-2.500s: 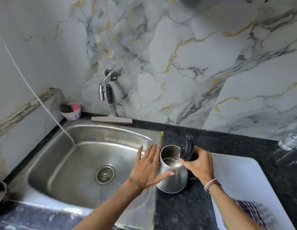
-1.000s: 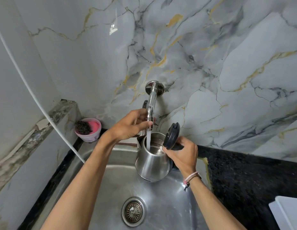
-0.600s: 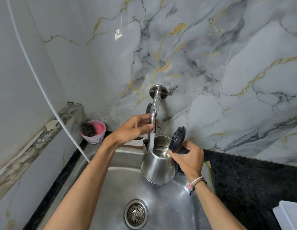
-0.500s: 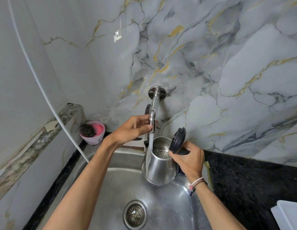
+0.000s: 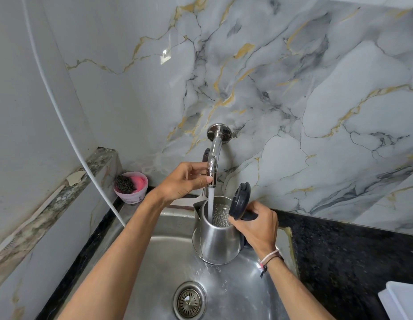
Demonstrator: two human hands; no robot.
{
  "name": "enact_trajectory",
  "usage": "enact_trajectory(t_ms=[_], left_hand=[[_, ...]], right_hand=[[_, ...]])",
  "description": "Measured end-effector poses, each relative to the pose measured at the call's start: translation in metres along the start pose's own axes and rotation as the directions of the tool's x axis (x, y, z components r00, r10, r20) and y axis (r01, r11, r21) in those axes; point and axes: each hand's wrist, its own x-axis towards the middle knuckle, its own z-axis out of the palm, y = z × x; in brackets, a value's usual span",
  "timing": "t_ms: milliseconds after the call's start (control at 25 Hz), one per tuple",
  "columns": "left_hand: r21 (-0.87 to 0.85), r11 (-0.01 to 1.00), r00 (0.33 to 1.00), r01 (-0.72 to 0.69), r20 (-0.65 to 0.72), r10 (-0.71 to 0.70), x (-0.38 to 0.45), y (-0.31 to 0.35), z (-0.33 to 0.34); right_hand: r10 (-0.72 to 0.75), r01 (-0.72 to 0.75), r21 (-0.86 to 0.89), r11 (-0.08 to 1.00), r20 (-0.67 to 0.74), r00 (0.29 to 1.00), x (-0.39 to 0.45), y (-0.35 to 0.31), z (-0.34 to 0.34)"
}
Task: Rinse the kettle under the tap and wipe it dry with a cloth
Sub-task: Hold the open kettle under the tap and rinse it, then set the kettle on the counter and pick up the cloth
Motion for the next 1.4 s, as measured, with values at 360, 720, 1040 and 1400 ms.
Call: enact_trajectory(t_ms=[360, 720, 1040, 1400], left_hand=[[-0.019, 0.999, 0.999, 0.034, -0.015, -0.034, 0.001, -0.002, -0.002], [0.271, 0.961, 0.913, 0.057, -0.404, 0.060, 0.015, 0.001, 0.023], [0.685, 0.725, 0.917, 0.078, -0.334, 0.218, -0.063, -0.006, 0.087], [0.961, 0.261, 0.996, -0.088, 0.090, 0.006, -0.145, -0.042, 0.228]], right_hand=[[-0.046, 0.045, 0.011, 0.999, 0.010, 0.999, -0.009, -0.006, 0.002], [-0.061, 0.060, 0.035, 0.998, 0.041, 0.997, -0.025, -0.014, 0.001], [-0.054, 0.052, 0.105, 0.993, 0.016, 0.998, -0.066, 0.016, -0.039], [-0.079, 0.078, 0.067, 0.995, 0.018, 0.997, -0.110, 0.091, -0.168]])
